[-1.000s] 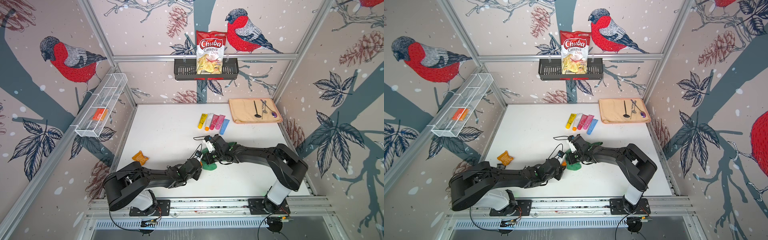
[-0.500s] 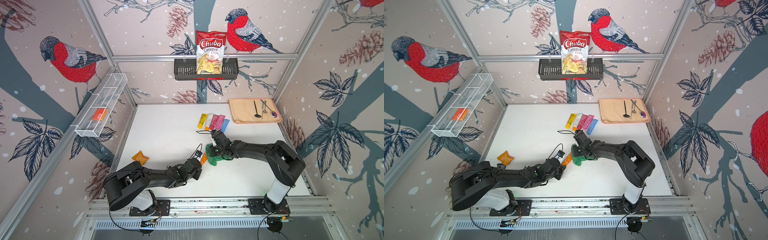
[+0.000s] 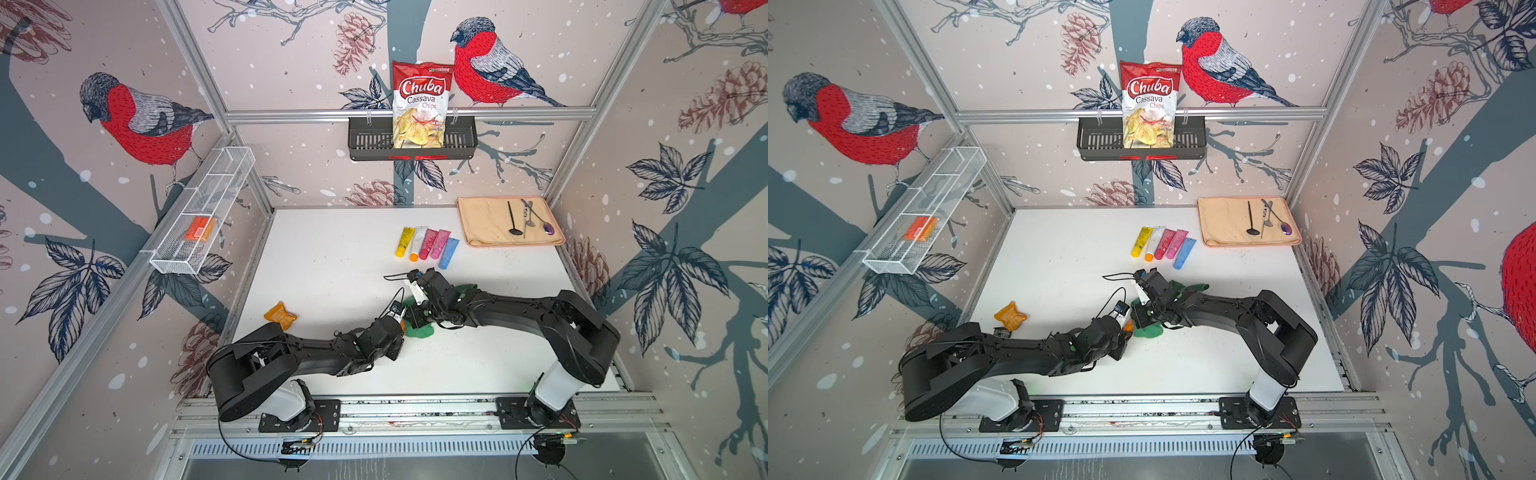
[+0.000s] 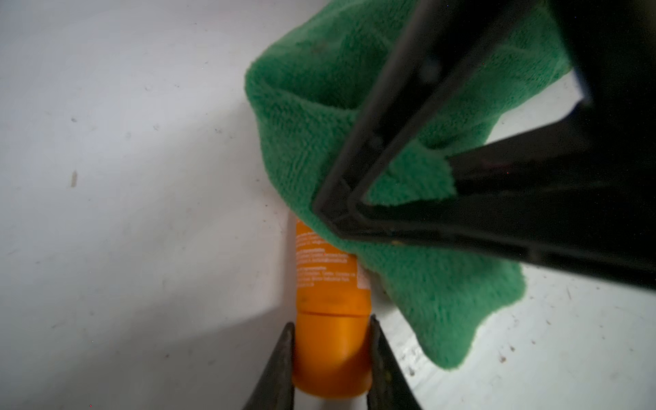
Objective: Wipe the surface of the toothpaste tube
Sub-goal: Wipe the dirt from the toothpaste tube.
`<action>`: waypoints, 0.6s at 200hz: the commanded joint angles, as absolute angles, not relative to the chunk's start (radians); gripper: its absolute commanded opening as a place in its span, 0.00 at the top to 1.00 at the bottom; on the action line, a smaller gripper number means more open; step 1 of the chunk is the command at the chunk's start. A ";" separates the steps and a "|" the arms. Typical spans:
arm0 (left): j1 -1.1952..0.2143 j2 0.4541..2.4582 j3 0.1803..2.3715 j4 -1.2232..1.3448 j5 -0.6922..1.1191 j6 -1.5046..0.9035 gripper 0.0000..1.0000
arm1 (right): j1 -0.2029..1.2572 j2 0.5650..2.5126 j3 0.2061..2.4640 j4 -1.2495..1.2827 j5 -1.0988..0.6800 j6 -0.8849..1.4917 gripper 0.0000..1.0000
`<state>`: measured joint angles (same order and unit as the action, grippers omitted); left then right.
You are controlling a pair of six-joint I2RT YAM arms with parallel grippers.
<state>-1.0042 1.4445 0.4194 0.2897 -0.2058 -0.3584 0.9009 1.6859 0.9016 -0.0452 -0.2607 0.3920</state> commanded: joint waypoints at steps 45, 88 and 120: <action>-1.006 1.443 0.420 0.255 -0.171 -0.345 0.89 | 0.872 1.819 0.951 -0.138 -0.018 0.379 0.98; -1.006 1.448 0.423 0.255 -0.167 -0.342 0.90 | 0.833 1.811 0.959 -0.208 0.138 0.379 0.99; -1.006 1.442 0.420 0.255 -0.169 -0.343 0.90 | 0.776 1.812 0.952 -0.256 0.227 0.369 0.99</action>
